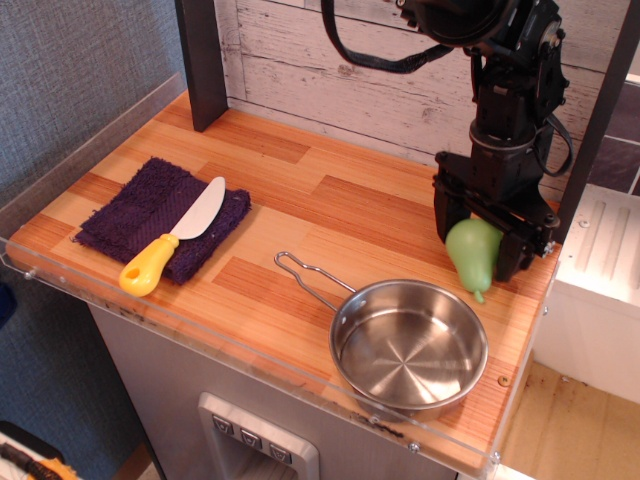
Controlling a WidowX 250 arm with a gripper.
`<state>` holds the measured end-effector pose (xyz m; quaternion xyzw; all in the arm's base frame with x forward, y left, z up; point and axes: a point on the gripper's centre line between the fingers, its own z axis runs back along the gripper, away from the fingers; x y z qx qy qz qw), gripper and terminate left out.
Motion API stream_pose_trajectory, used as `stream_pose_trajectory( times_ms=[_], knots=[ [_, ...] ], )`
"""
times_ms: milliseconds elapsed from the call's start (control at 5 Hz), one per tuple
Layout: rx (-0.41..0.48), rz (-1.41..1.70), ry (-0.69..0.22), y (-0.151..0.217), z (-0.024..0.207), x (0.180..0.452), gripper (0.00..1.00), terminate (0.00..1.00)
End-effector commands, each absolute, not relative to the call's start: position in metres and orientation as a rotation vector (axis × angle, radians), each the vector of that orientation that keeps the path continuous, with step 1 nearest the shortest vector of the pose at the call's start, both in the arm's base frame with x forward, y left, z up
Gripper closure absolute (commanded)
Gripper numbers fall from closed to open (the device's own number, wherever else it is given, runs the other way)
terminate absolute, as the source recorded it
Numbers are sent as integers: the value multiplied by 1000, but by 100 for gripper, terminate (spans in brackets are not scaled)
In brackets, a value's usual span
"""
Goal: Pick the mango from vessel and put it outside
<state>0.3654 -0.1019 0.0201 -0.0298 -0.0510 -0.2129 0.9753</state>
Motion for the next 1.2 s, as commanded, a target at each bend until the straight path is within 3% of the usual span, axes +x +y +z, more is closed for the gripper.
stream_pose_trajectory(
  times_ms=[0, 200, 600, 1000],
  knots=[
    [-154, -315, -299, -54, 114, 363, 0, 0],
    [-154, -233, -299, -23, 133, 346, 0, 0],
    [9, -145, -153, 36, 114, 303, 0, 0],
    [9, -100, -124, 53, 116, 281, 0, 0]
  ],
)
